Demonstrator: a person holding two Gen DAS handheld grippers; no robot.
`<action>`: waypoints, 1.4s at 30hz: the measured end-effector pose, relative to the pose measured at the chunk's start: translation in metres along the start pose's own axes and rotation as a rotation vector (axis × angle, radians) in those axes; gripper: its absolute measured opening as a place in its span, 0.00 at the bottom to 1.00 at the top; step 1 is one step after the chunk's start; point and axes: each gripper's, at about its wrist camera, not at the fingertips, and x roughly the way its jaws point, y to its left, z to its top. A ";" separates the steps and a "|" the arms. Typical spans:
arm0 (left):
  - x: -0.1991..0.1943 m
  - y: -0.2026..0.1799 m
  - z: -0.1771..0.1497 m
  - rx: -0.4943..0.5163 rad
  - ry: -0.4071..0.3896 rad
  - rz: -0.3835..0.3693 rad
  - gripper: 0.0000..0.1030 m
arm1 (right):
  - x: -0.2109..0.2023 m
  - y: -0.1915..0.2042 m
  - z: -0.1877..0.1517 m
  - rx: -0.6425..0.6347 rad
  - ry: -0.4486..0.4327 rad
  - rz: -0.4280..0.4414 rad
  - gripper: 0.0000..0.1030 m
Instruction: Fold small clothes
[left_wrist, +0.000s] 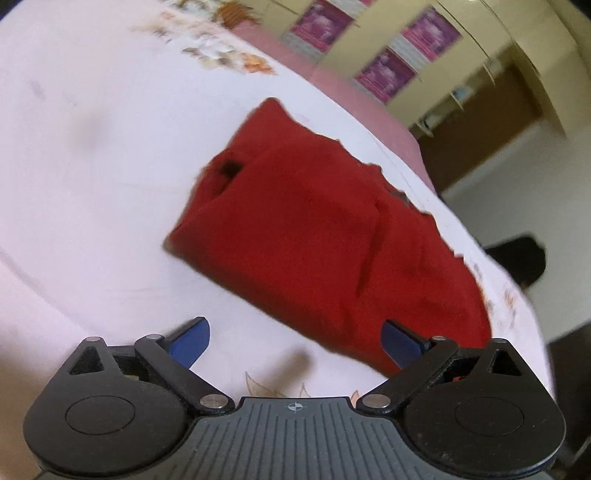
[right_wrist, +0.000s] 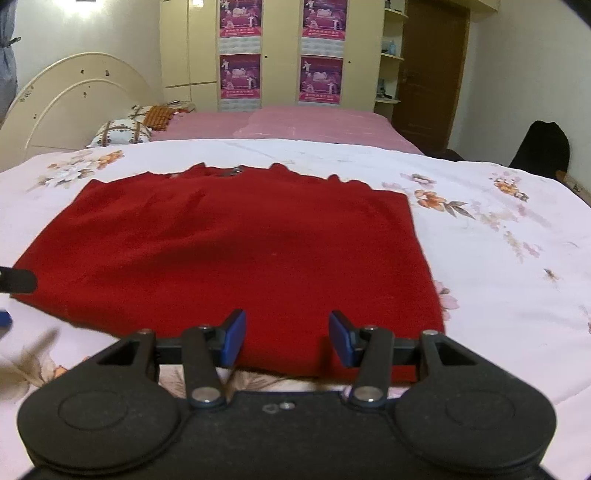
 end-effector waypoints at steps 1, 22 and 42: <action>0.001 0.002 -0.001 -0.016 -0.013 -0.012 0.94 | -0.001 0.002 0.000 0.000 -0.001 0.004 0.48; 0.073 0.012 0.041 -0.237 -0.153 -0.093 0.18 | 0.046 0.027 0.040 0.012 -0.064 0.087 0.47; 0.032 -0.123 0.051 0.336 -0.250 -0.245 0.11 | 0.055 0.016 0.059 0.025 -0.128 0.073 0.50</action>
